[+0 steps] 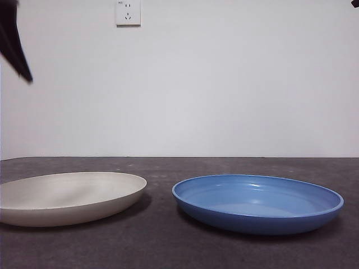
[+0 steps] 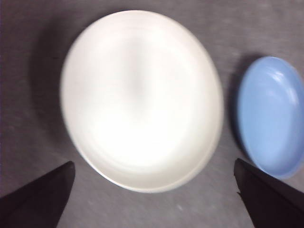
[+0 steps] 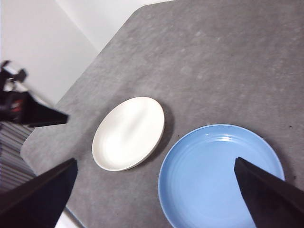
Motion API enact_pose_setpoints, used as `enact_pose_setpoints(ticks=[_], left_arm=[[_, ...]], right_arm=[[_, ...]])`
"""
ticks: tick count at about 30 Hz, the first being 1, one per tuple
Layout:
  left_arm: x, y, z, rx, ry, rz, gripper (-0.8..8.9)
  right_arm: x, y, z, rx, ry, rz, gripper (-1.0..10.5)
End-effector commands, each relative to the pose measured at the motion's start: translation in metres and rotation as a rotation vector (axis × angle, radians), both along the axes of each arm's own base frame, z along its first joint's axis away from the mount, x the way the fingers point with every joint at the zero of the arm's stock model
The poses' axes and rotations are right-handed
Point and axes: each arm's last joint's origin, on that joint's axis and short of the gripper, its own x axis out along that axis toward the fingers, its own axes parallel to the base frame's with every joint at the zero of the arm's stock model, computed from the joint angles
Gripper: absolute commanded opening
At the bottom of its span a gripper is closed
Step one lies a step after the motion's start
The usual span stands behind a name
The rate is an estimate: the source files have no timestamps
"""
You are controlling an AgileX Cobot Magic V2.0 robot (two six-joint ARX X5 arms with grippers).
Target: Pick up the white plate, put it on the blue plate, put it on desk
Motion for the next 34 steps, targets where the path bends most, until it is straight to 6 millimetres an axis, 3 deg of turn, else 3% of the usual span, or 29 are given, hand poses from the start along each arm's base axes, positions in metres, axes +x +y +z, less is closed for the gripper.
enact_pose_setpoints(ticks=[1, 13, 17, 27, 34], left_arm=[[0.019, 0.007, -0.008, 0.012, 0.006, 0.004, 5.92], [0.073, 0.023, -0.049, -0.068, 0.09, 0.023, 5.8], [0.084, 0.027, -0.057, -0.038, 0.114, 0.042, 5.18], [0.095, 0.027, -0.079, -0.049, 0.173, 0.031, 5.18], [0.099, 0.027, -0.083, -0.071, 0.159, 0.021, 5.01]], right_arm=[[0.0, 0.001, 0.005, 0.0, -0.021, 0.015, 6.7], [-0.001, 0.002, 0.005, -0.006, -0.022, 0.021, 6.7], [-0.001, 0.002, 0.005, -0.006, -0.022, 0.021, 6.7], [-0.001, 0.002, 0.005, -0.013, -0.027, 0.015, 6.7], [-0.001, 0.002, 0.005, -0.014, -0.028, 0.016, 6.7]])
